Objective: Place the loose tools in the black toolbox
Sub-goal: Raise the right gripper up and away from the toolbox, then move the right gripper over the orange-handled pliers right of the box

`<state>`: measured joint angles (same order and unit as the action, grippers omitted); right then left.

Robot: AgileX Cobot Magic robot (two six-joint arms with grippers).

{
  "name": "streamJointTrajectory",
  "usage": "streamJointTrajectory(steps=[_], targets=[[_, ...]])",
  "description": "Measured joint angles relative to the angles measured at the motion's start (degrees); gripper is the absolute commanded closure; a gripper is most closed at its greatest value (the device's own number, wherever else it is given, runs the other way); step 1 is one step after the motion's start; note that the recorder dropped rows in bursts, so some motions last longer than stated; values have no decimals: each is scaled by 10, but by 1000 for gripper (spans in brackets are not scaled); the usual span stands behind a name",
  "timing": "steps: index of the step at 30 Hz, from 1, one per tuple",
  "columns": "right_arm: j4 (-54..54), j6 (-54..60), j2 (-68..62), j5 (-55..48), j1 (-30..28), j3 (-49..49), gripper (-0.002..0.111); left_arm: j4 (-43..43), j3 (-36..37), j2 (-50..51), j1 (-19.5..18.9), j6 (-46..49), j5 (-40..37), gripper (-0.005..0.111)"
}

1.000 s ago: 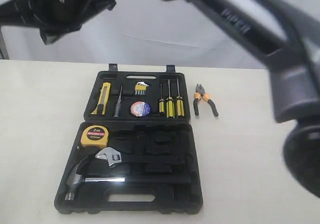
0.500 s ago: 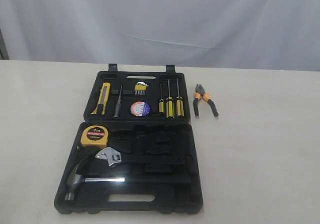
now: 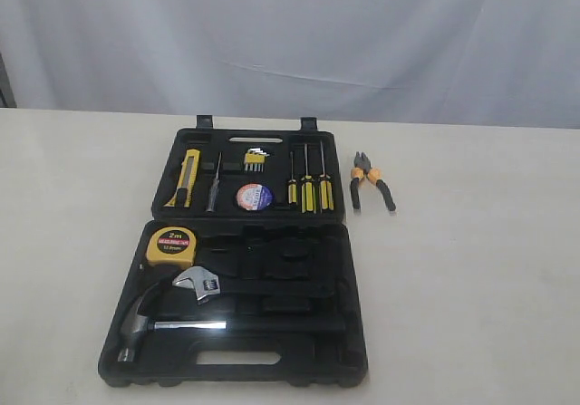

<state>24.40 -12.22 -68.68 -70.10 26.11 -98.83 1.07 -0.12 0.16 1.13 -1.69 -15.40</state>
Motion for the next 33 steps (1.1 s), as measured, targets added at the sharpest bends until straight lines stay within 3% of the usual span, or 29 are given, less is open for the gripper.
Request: streamJointTrajectory(steps=[6, 10, 14, 21, 33], targets=[[-51, 41, -26, 1, -153, 0, 109, 0, 0, 0, 0, 0, 0, 107], [-160, 88, -67, 13, -264, 1, 109, 0, 0, 0, 0, 0, 0, 107], [-222, 108, -152, 24, -325, 1, 109, 0, 0, 0, 0, 0, 0, 107], [-302, 132, -334, 26, -377, 4, 109, 0, 0, 0, 0, 0, 0, 107], [-323, 154, -405, 30, -377, 4, 109, 0, 0, 0, 0, 0, 0, 107]])
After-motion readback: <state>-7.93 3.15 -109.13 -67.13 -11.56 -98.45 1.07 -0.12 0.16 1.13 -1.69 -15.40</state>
